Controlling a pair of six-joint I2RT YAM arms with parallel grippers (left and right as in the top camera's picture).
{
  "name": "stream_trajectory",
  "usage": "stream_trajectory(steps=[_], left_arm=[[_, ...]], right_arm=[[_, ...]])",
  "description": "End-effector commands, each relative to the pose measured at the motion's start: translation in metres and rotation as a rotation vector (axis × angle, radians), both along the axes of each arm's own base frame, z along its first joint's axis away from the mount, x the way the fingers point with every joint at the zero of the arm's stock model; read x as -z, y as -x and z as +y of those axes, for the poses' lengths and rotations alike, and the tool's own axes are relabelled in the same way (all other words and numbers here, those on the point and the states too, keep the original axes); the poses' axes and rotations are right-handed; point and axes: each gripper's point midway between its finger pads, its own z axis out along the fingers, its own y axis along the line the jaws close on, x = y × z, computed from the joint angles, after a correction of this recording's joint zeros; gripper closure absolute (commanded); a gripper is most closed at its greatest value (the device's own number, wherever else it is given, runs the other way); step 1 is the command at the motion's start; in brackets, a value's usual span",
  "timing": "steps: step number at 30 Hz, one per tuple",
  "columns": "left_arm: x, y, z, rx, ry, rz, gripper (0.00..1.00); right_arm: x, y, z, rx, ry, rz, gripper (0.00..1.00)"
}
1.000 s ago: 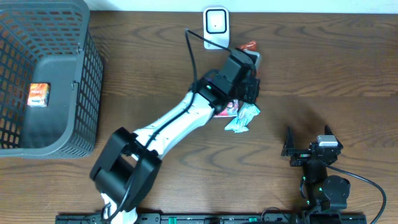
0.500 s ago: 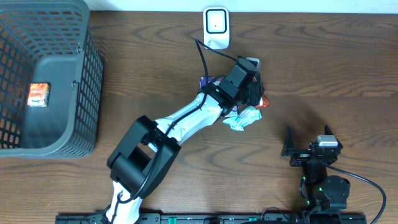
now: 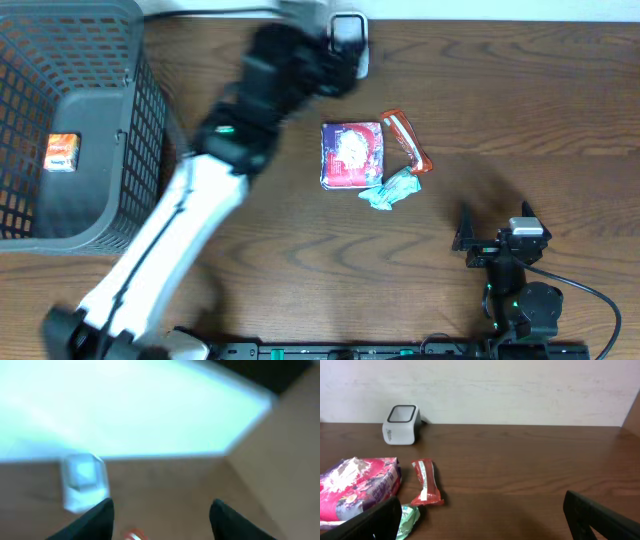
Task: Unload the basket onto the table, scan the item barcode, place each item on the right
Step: 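Carry the snack bar beside the pink pack and release it, then reach into the basket and grasp the small orange box with left gripper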
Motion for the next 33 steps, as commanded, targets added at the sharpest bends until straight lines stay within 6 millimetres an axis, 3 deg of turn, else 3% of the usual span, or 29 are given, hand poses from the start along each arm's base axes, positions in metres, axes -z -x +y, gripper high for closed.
stream_trajectory(steps=[1,5,8,11,16,19,25,28,33], left_arm=[[-0.048,-0.002,0.081,-0.159,0.005,-0.115,0.3],[-0.076,0.002,0.177,-0.376,0.003,-0.173,0.22],[-0.075,0.005,0.26,-0.575,-0.089,-0.182,0.22],[-0.053,0.011,0.331,-0.743,-0.18,-0.113,0.22],[-0.004,0.023,0.412,-0.865,-0.334,0.044,0.18],[0.034,0.032,0.445,-0.868,-0.454,0.163,0.18],[0.117,0.048,0.482,-0.809,-0.709,0.451,0.18],[0.158,0.054,0.492,-0.749,-0.822,0.584,0.18],[0.213,0.054,0.494,-0.654,-0.852,0.701,0.18]], right_arm=[[0.001,0.0,0.0,0.0,0.008,-0.001,0.01],[0.001,0.0,0.0,0.001,0.008,0.0,0.01],[0.001,0.0,0.0,0.001,0.008,0.0,0.01],[0.001,0.0,0.0,0.001,0.008,0.0,0.01],[0.001,0.0,0.0,0.0,0.008,-0.001,0.01],[0.001,0.0,0.0,0.001,0.008,0.0,0.01],[0.001,0.0,0.0,0.001,0.008,0.0,0.01],[0.001,0.0,0.0,0.001,0.008,0.0,0.01],[0.001,0.0,0.0,0.001,0.008,0.0,0.01]])
